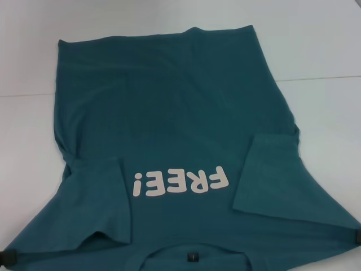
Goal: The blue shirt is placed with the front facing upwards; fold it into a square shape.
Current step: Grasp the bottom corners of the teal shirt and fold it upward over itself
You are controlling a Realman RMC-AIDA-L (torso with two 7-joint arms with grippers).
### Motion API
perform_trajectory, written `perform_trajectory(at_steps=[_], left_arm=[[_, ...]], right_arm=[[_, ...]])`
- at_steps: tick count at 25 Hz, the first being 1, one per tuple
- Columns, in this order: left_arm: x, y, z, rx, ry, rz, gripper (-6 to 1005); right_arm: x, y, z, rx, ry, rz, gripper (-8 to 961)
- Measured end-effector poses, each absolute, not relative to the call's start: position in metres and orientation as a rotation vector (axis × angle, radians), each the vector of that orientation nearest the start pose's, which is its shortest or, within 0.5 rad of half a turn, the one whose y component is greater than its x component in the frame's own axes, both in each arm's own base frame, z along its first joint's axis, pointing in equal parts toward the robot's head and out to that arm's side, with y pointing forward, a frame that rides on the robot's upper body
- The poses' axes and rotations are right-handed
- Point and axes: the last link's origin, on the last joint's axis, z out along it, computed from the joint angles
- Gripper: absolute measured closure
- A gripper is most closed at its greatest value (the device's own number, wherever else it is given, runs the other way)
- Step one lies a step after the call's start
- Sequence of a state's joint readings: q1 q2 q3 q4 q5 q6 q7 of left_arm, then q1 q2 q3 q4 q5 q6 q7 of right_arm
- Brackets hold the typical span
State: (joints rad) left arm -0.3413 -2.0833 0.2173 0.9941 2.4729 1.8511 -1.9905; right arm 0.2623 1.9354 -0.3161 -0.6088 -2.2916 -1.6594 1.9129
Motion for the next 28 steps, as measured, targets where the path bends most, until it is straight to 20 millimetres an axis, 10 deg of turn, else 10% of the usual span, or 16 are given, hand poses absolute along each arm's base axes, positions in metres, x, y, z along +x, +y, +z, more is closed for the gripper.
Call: perform_trajectory(at_steps=[28], left_arm=[[-0.349, 0.247, 0.082, -2.282, -1.625, -0.52, 1000]], right_arm=[[0.387, 0.234, 0.073, -2.166, 1.711, 0.67, 899]])
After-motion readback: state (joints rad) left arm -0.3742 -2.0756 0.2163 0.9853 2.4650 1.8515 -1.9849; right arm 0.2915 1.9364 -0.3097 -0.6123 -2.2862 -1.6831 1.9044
